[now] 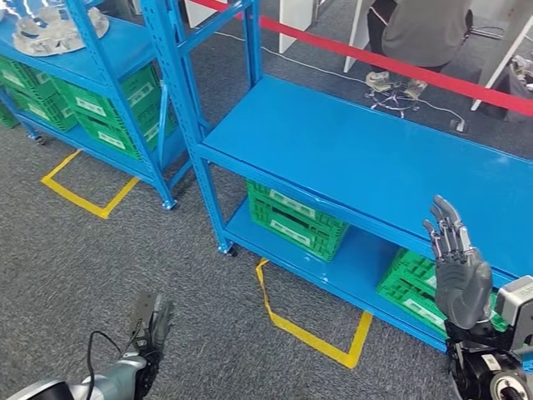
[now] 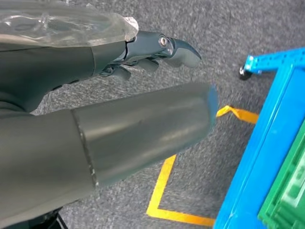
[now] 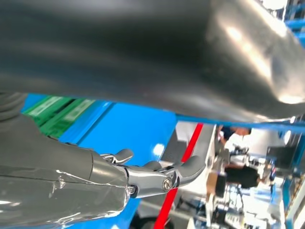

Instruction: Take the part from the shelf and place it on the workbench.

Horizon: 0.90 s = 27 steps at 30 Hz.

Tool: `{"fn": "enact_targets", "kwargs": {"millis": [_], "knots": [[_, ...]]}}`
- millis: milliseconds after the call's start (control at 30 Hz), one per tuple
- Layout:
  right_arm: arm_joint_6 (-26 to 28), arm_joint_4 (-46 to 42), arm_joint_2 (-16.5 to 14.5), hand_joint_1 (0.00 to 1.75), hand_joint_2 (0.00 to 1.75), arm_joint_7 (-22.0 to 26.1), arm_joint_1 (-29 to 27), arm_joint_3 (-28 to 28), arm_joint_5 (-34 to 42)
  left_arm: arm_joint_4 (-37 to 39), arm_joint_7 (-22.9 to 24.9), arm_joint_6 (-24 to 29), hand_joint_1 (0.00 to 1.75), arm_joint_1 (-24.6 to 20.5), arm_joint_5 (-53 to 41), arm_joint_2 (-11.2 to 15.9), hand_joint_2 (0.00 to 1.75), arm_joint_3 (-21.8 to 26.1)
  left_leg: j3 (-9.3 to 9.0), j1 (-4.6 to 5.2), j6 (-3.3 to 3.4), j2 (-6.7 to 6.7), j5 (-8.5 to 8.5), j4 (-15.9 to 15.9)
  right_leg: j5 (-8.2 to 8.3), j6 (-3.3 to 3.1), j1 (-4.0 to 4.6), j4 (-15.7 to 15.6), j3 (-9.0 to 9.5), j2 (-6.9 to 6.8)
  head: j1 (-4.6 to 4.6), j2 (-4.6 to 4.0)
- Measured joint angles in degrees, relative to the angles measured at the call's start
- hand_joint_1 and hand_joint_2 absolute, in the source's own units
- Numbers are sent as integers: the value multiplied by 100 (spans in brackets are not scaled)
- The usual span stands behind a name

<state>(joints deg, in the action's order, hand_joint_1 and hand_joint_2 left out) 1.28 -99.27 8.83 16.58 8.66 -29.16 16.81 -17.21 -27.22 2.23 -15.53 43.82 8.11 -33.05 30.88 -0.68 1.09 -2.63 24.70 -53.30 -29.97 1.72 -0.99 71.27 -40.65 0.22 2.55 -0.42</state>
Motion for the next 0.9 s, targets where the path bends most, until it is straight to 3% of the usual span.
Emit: {"fn": "enact_targets", "kwargs": {"millis": [33,100,167,233,267,333,400,433,467,500,533,600,633,700,800,900], "knots": [[-1,1,0,0,0,-7,0,0,-1,1,1,8,0,3,0,-4,0,0,-18,-5,-19,-60,17,-4,190,9,-12,-330,173,-54,0,0],[-1,-1,0,0,0,-21,9,1,-4,0,1,18,0,4,-1,-7,0,0,-63,4,-76,-177,63,-22,492,9,11,-1159,601,-299,-11,0],[2,-8,0,0,0,-46,18,1,-13,-1,0,22,0,5,-3,-3,0,0,-85,40,-136,-288,95,-41,547,-57,55,-1550,809,-449,-3,0],[11,-15,-1,0,0,-71,14,2,-20,-2,2,28,0,1,-4,-4,0,0,-100,58,-186,-420,109,-45,545,-150,73,-1567,819,-341,24,0],[16,-21,-2,0,0,-76,9,3,-23,-3,3,31,0,-5,-4,-7,0,0,-105,47,-214,-409,146,-75,558,-183,70,-1580,821,-272,39,0],[30,-37,-7,0,0,-83,16,7,-31,-4,3,33,0,-13,-7,-6,0,0,43,15,-262,-159,386,-446,584,-259,49,-1608,832,-161,63,0],[49,-44,-15,0,0,-84,12,6,-51,-4,4,36,0,-3,-9,-2,0,0,460,-1,-281,146,766,-1281,595,-309,45,-1614,827,-63,109,0],[60,-44,-18,0,0,-81,1,4,-62,-4,6,38,0,11,-10,1,0,0,678,-1,-283,203,889,-1671,595,-319,51,-1614,825,-12,130,0],[70,-44,-20,0,0,-80,-11,3,-71,-4,8,42,0,25,-9,1,0,0,822,1,-277,224,907,-1886,596,-323,57,-1614,825,39,144,0],[81,-44,-20,0,0,-80,-20,3,-76,-4,9,45,0,36,-9,1,0,0,847,5,-261,230,803,-1850,596,-324,62,-1614,828,84,152,0],[87,-45,-20,0,0,-80,-24,3,-78,-4,10,46,0,41,-10,1,0,-1,749,10,-235,233,605,-1574,597,-324,65,-1614,834,123,159,0],[91,-46,-22,0,0,-79,-26,4,-79,-4,10,49,0,30,-15,7,0,-1,367,29,-164,263,173,-692,594,-313,78,-1607,841,182,175,0],[90,-46,-24,0,0,-78,-31,4,-79,-4,10,49,0,19,-17,13,0,-1,216,39,-139,275,44,-353,592,-298,88,-1603,838,204,181,0],[90,-46,-26,0,0,-75,-46,6,-80,-4,10,50,0,4,-19,18,0,-1,107,53,-131,288,-26,-75,558,-292,112,-1588,824,229,167,0],[90,-46,-27,0,0,-72,-71,13,-83,-4,14,50,0,5,-19,10,0,0,97,63,-142,288,-37,-60,538,-315,103,-1593,831,216,111,0],[90,-46,-30,0,0,-71,-72,14,-91,-4,14,50,0,7,-19,3,0,0,98,78,-111,296,-42,-63,565,-257,89,-1624,853,205,93,0]]}}
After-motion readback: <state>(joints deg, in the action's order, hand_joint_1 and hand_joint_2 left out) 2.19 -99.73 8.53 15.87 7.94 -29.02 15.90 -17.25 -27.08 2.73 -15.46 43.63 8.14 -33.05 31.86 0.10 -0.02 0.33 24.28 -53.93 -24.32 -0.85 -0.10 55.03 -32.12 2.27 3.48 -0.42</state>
